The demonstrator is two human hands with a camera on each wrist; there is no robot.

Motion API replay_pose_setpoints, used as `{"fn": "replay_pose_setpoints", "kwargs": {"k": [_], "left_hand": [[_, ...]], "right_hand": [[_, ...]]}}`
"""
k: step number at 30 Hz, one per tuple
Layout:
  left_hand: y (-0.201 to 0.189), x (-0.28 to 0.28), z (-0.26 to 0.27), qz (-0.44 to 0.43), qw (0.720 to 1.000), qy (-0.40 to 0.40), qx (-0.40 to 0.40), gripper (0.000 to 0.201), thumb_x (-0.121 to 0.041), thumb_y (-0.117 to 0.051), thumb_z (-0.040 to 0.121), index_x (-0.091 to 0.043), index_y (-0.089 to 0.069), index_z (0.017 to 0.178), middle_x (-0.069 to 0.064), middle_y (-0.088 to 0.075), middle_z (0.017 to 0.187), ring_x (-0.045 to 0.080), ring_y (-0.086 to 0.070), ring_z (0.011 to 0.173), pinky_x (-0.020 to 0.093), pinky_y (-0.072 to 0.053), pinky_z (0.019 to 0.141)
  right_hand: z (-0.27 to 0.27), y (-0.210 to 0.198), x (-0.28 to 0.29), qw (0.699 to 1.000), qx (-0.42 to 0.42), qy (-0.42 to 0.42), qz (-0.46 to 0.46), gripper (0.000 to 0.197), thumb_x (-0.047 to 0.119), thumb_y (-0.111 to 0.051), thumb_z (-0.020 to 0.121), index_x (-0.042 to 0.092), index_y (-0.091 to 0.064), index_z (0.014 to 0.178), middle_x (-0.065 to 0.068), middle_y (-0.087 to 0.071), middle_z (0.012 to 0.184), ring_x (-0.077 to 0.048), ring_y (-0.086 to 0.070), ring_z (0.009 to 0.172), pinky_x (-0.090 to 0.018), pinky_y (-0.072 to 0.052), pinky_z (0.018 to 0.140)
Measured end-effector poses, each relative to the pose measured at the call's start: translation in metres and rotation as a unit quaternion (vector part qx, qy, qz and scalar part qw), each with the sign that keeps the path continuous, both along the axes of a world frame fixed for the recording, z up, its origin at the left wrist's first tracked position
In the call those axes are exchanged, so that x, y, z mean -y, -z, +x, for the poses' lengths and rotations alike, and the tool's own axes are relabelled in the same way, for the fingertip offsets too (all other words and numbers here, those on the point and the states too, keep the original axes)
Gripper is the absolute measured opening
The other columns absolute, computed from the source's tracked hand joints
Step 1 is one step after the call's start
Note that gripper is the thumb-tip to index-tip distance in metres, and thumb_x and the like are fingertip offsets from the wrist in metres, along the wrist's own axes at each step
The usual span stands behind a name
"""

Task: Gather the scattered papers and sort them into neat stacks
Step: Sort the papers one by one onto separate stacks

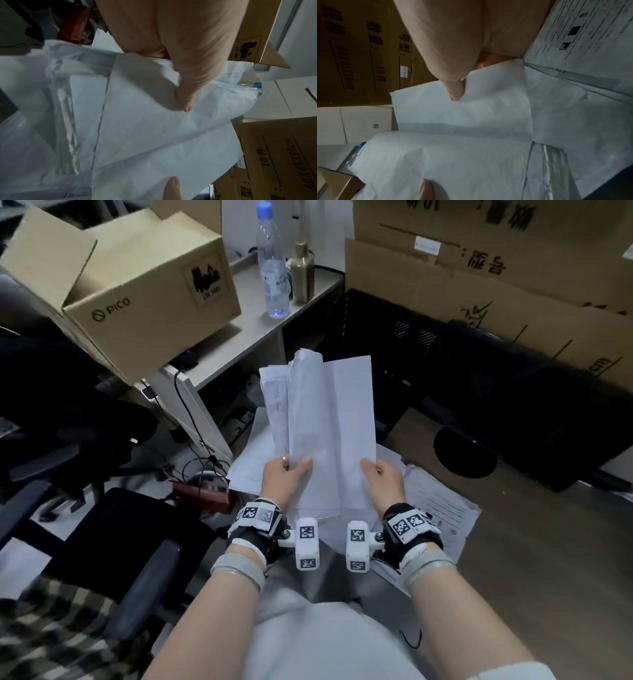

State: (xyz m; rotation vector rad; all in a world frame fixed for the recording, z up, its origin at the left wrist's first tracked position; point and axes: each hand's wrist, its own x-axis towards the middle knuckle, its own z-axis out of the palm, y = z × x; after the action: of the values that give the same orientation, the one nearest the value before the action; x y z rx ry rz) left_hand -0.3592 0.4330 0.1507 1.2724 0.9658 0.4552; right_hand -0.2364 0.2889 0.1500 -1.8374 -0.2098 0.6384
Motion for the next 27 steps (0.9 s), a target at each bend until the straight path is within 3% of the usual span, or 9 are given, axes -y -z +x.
{"fn": "replay_pose_setpoints", "kwargs": {"k": [2,5,9,12,15,19,22,25,27], "left_hand": [[0.009,-0.001,0.002,-0.002,1.0,0.007,-0.014,0.011,-0.013,-0.073,0.091,-0.008,-0.069,0.082,0.004,-0.067,0.075,0.016,-0.061,0.068,0.027,-0.053,0.066],[0.017,-0.012,0.006,0.0,0.999,0.038,-0.038,0.017,-0.019,-0.077,0.089,-0.003,-0.072,0.086,0.006,-0.072,0.079,0.018,-0.065,0.073,0.037,-0.056,0.076],[0.027,-0.032,0.008,-0.006,0.996,0.059,-0.074,0.011,-0.02,-0.075,0.088,-0.014,-0.072,0.08,-0.003,-0.071,0.072,0.017,-0.064,0.072,0.035,-0.054,0.073],[0.036,-0.044,0.009,-0.032,0.994,0.07,-0.081,0.014,-0.025,-0.076,0.083,-0.011,-0.075,0.083,0.004,-0.074,0.079,0.022,-0.066,0.075,0.046,-0.058,0.081],[0.04,-0.055,0.016,-0.062,0.99,0.086,-0.091,0.025,-0.03,-0.076,0.077,-0.009,-0.075,0.088,0.01,-0.076,0.086,0.026,-0.069,0.081,0.05,-0.058,0.086],[0.051,-0.078,0.033,-0.066,0.985,0.118,-0.108,0.008,-0.016,-0.07,0.092,-0.009,-0.074,0.09,0.008,-0.075,0.086,0.023,-0.069,0.08,0.04,-0.058,0.081],[0.063,-0.091,0.042,-0.073,0.98,0.152,-0.109,0.012,-0.019,-0.069,0.091,-0.007,-0.073,0.092,0.013,-0.074,0.09,0.025,-0.067,0.082,0.044,-0.056,0.084],[0.075,-0.102,0.05,-0.06,0.971,0.19,-0.131,0.019,-0.027,-0.07,0.087,-0.008,-0.073,0.089,0.006,-0.071,0.083,0.022,-0.063,0.079,0.04,-0.052,0.079],[0.079,-0.11,0.053,-0.059,0.969,0.196,-0.14,0.012,-0.02,-0.069,0.093,-0.01,-0.071,0.087,0.003,-0.07,0.081,0.02,-0.062,0.077,0.036,-0.051,0.078]], "right_hand": [[0.005,0.003,0.004,0.999,0.011,0.01,-0.039,0.026,0.028,-0.061,0.092,0.018,-0.059,0.068,0.014,-0.055,0.062,-0.011,-0.049,0.057,-0.027,-0.042,0.06],[0.009,0.013,0.005,0.998,0.011,0.017,-0.067,0.025,0.034,-0.066,0.083,0.01,-0.072,0.085,0.004,-0.074,0.079,-0.016,-0.067,0.076,-0.031,-0.054,0.075],[0.007,0.026,-0.005,0.993,-0.009,0.038,-0.108,0.023,0.03,-0.062,0.089,0.009,-0.071,0.09,0.002,-0.071,0.081,-0.019,-0.063,0.078,-0.025,-0.045,0.071],[0.005,0.036,-0.015,0.988,-0.023,0.07,-0.134,0.03,0.032,-0.058,0.094,0.008,-0.069,0.107,-0.008,-0.07,0.109,-0.028,-0.063,0.101,-0.027,-0.044,0.084],[0.007,0.041,-0.027,0.98,-0.041,0.122,-0.154,0.043,0.028,-0.056,0.098,0.002,-0.056,0.133,-0.014,-0.057,0.136,-0.031,-0.054,0.123,-0.032,-0.04,0.1],[0.009,0.051,-0.048,0.967,-0.029,0.175,-0.182,0.04,0.029,-0.053,0.1,0.004,-0.056,0.131,-0.015,-0.057,0.134,-0.032,-0.053,0.122,-0.032,-0.04,0.098],[0.009,0.059,-0.055,0.956,-0.041,0.221,-0.189,0.036,0.028,-0.053,0.1,0.002,-0.058,0.125,-0.016,-0.06,0.126,-0.032,-0.056,0.116,-0.026,-0.037,0.087],[0.01,0.062,-0.055,0.934,-0.065,0.295,-0.193,0.033,0.027,-0.054,0.101,0.003,-0.057,0.124,-0.013,-0.061,0.119,-0.028,-0.057,0.105,-0.023,-0.035,0.081],[0.011,0.062,-0.05,0.918,-0.07,0.337,-0.195,0.032,0.026,-0.052,0.102,0.004,-0.055,0.124,-0.013,-0.06,0.115,-0.024,-0.055,0.098,-0.023,-0.035,0.078]]}}
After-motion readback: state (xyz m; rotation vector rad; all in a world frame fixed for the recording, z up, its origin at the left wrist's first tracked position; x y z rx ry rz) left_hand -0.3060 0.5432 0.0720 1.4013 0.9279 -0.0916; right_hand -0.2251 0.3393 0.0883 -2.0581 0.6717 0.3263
